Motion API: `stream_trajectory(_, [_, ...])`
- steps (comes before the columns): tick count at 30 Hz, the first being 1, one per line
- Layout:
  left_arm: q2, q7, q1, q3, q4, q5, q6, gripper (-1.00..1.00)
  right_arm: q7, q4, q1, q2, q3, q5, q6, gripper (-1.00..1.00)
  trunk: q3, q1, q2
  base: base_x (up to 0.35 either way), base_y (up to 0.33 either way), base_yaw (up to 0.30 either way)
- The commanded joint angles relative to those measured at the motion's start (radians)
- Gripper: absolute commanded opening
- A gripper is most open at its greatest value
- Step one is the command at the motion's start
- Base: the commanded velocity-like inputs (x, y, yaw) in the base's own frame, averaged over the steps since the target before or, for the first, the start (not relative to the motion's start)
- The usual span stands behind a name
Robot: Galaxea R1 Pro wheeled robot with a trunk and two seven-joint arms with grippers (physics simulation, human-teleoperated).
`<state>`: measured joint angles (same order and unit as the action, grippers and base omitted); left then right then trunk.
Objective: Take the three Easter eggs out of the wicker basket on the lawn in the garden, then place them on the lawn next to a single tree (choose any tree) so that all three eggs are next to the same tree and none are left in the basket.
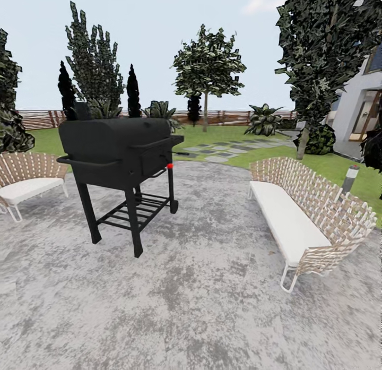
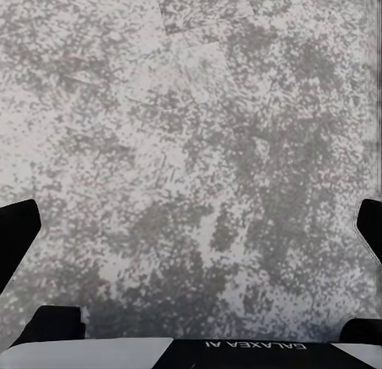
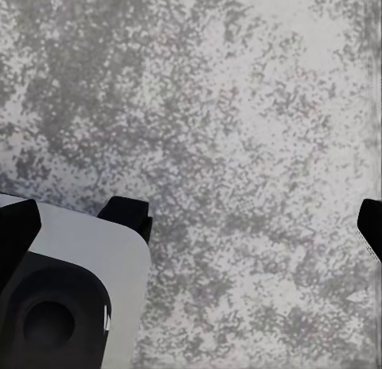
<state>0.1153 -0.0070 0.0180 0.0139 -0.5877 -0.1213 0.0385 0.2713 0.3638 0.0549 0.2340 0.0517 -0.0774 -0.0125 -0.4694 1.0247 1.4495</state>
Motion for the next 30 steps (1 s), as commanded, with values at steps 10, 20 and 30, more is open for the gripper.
stream_trajectory(10, [0.000, -0.001, 0.000, 0.001, -0.001, -0.010, 0.001, 1.00, 0.001, 0.001, 0.000, 0.001, 0.004, -0.008, -0.001, 1.00, -0.001, 0.000, 0.000, 0.159, -0.238, -0.014])
stream_trajectory(20, [0.000, -0.001, 0.000, 0.001, -0.001, -0.010, 0.001, 1.00, 0.000, 0.001, 0.000, 0.001, 0.004, -0.008, -0.001, 1.00, -0.001, 0.000, 0.000, 0.203, -0.234, 0.000])
stream_trajectory(30, [0.000, -0.001, 0.000, 0.001, -0.001, -0.010, 0.002, 1.00, 0.000, 0.001, 0.000, 0.001, 0.004, -0.008, -0.001, 1.00, -0.001, 0.000, 0.000, 0.240, -0.213, 0.000])
